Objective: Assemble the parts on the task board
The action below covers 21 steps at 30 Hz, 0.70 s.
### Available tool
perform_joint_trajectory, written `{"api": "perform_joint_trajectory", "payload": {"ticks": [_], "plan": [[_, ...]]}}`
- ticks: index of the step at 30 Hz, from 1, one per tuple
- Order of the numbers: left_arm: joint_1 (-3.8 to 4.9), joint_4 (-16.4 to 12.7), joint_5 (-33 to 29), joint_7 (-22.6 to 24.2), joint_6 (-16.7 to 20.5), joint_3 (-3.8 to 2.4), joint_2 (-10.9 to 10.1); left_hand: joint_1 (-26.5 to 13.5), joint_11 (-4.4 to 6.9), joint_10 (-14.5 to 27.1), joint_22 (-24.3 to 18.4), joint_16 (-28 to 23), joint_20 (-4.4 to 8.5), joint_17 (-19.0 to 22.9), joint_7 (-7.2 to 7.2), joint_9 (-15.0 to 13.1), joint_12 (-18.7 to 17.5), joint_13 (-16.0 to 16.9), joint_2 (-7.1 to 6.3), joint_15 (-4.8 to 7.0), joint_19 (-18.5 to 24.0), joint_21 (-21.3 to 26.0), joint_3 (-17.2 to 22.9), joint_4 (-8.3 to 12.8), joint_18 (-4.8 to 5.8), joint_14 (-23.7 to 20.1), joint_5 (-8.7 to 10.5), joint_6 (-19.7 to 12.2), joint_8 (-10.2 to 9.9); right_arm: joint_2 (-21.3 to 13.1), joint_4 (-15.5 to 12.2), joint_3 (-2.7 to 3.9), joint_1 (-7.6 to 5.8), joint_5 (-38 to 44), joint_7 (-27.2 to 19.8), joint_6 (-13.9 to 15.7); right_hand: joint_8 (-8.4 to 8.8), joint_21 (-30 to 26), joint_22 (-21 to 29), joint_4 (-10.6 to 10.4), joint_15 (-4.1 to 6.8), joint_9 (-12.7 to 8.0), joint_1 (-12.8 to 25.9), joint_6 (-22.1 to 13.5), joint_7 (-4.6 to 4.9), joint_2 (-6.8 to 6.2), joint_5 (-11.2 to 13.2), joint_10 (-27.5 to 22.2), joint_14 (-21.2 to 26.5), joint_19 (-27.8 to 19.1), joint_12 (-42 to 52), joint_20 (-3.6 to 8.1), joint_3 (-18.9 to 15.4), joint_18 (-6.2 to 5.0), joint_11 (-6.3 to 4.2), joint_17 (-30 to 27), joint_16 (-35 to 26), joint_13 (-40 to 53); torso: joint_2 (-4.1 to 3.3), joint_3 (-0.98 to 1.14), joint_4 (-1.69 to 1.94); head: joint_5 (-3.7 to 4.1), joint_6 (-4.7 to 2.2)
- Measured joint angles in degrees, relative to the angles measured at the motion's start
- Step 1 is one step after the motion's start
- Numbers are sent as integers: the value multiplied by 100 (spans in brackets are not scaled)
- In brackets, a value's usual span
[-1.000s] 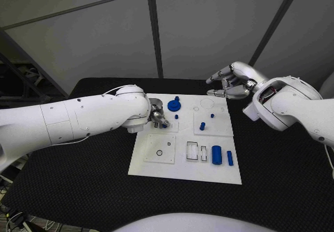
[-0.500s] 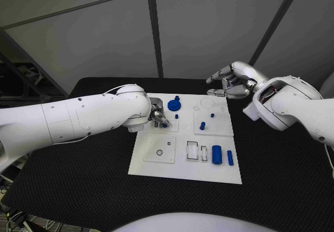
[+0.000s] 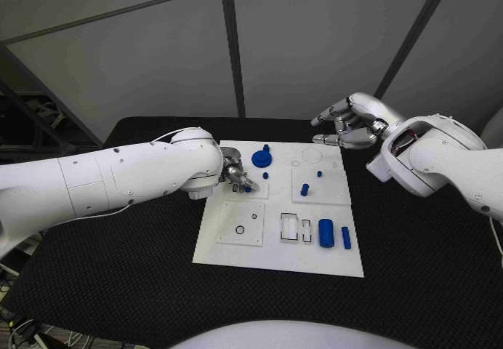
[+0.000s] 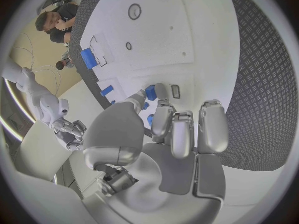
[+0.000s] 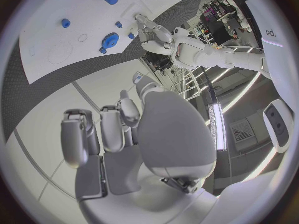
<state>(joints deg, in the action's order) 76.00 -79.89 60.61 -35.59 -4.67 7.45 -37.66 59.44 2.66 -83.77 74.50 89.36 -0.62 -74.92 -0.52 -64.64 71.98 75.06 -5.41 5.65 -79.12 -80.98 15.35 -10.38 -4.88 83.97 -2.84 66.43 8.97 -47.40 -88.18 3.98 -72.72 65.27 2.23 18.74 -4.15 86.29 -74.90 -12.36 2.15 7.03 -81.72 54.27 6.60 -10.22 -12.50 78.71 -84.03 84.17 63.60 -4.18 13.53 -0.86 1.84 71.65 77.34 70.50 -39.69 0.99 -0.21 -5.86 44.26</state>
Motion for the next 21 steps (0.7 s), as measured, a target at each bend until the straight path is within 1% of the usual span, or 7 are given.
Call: {"api": "perform_joint_trajectory", "payload": {"ticks": [2,4,6,8,12,17,21], "plan": [[-4,-8,0,-3,7,2,-23,-32,0,0,11,20,20,0,-20,-38,58,0,-112,9,-20,-16,-149,-201,-1,8,0,20,0,-1,0,0,0,0,0,0,0,0,0,0,0,0,0,0,0,0,0,0,0,0,0,0,0,0,0,0,0,0,0,-1,0,0,-8],[-5,-14,0,-5,14,2,-37,7,0,0,11,20,20,0,-20,-84,58,0,-162,40,-20,-15,-300,-353,0,-1,0,20,0,-1,0,0,0,0,1,0,0,0,0,0,0,0,0,0,0,0,0,0,0,0,0,0,0,0,0,0,0,0,1,-1,1,0,-14],[-8,-26,0,-7,24,-5,-49,24,0,0,10,20,20,0,-20,-114,58,0,-178,40,-20,-15,-390,-443,0,0,0,20,0,-2,1,0,0,0,1,1,0,0,0,0,0,0,0,0,0,0,0,0,0,0,0,0,0,0,0,0,0,0,2,-1,0,0,-16],[-17,-32,0,-9,30,-36,-53,83,0,0,10,20,20,0,-20,-156,58,0,-174,40,-20,-15,-517,-570,0,0,0,20,0,-2,3,0,0,0,1,1,0,0,0,0,0,0,0,0,0,0,0,0,0,0,0,0,0,0,0,0,0,1,2,-2,1,1,-21],[-19,-47,0,-12,51,-160,-58,165,0,0,10,20,34,0,-20,-189,58,0,-167,40,-33,-16,-648,-616,0,-1,0,20,0,-5,9,0,0,0,1,2,0,0,0,0,0,1,0,0,0,0,0,0,0,0,0,0,0,0,0,0,0,1,2,-2,0,1,-29],[-13,-68,1,-11,78,-355,-86,165,0,0,5,20,33,0,-20,-211,58,0,-167,40,-32,-15,-740,-629,0,-1,0,20,0,-6,21,0,0,0,0,2,0,0,0,0,0,1,0,0,0,0,0,0,0,0,0,0,0,0,0,0,0,1,1,-2,1,-5,-32],[-13,-87,0,-7,85,-479,-104,218,-1,0,-21,20,32,0,-20,-223,45,0,-174,40,-32,-15,-817,-630,0,0,0,20,-8,-3,36,0,0,0,-1,4,0,-24,0,0,0,-6,0,0,0,0,0,0,0,0,-17,0,0,0,0,-7,-25,-5,1,-1,2,-14,-38]]}}
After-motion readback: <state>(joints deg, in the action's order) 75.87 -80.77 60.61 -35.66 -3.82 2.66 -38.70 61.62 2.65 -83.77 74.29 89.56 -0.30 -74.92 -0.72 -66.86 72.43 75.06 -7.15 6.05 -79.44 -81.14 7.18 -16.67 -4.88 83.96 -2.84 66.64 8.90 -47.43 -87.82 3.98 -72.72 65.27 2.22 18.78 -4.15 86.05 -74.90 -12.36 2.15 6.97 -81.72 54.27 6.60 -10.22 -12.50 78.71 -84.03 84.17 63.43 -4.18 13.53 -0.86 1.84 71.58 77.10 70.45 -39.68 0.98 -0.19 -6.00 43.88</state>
